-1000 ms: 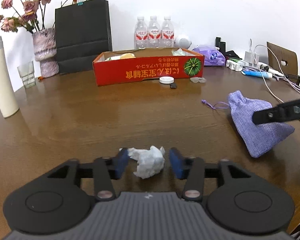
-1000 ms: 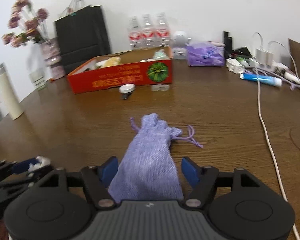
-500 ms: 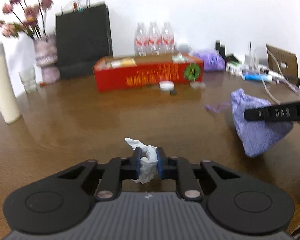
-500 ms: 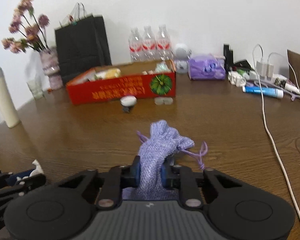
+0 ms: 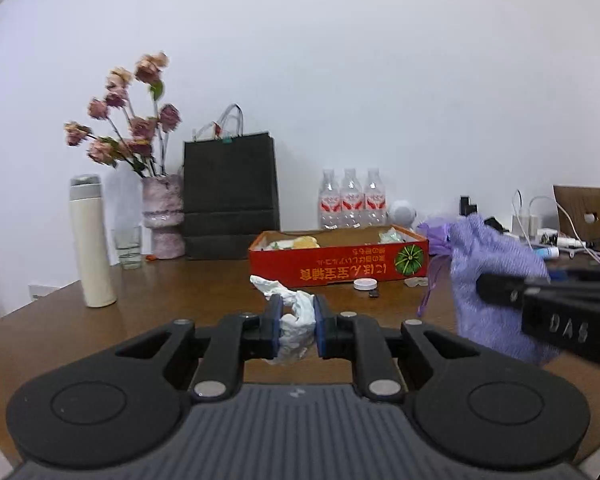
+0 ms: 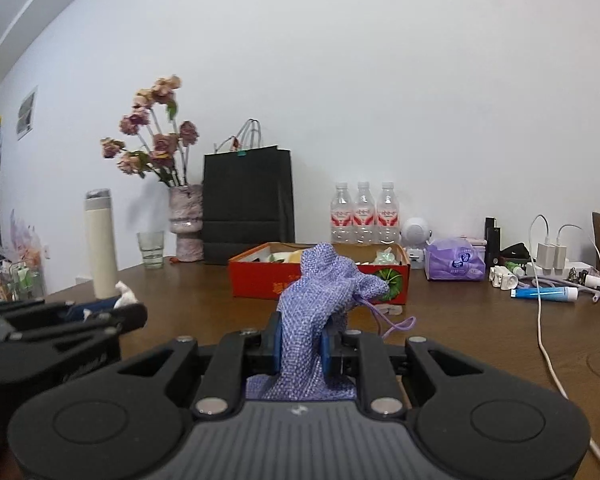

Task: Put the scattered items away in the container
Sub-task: 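Carry the tissue and purple pouch over the box with both tools, then open both tools to drop the tissue and pouch into the box, then withdraw both open tools from the box toward the table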

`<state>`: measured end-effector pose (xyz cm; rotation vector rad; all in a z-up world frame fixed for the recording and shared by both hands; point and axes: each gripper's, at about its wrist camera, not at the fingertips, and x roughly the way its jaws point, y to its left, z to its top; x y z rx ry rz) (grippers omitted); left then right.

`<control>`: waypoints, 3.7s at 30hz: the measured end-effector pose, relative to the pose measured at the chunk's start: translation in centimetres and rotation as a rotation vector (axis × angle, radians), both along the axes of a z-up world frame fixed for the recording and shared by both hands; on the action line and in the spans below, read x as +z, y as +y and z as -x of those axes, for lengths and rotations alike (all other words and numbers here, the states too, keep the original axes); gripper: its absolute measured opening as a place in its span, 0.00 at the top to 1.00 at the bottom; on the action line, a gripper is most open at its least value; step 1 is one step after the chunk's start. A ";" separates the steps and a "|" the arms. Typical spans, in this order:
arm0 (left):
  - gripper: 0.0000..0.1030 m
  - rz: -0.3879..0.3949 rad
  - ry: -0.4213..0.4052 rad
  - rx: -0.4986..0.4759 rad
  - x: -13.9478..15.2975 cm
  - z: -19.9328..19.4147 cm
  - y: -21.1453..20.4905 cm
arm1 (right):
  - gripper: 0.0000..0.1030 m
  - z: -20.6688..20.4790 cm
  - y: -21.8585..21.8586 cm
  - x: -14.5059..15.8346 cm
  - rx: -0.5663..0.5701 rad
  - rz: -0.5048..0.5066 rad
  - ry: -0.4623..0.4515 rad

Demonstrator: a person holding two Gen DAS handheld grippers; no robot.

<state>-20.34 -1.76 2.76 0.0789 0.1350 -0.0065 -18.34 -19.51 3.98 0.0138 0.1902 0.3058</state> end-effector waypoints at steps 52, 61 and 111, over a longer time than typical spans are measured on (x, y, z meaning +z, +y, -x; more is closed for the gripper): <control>0.82 0.060 0.783 -0.053 3.6 -53.9 1.8 | 0.84 -54.4 3.6 3.2 0.087 0.083 0.734; 0.82 0.009 0.924 -0.058 4.8 -55.6 0.8 | 0.84 -55.5 3.1 4.2 0.082 0.046 0.873; 0.00 -0.064 0.278 0.054 14.5 -35.2 -1.0 | 0.13 -37.1 0.3 15.1 -0.087 0.076 0.425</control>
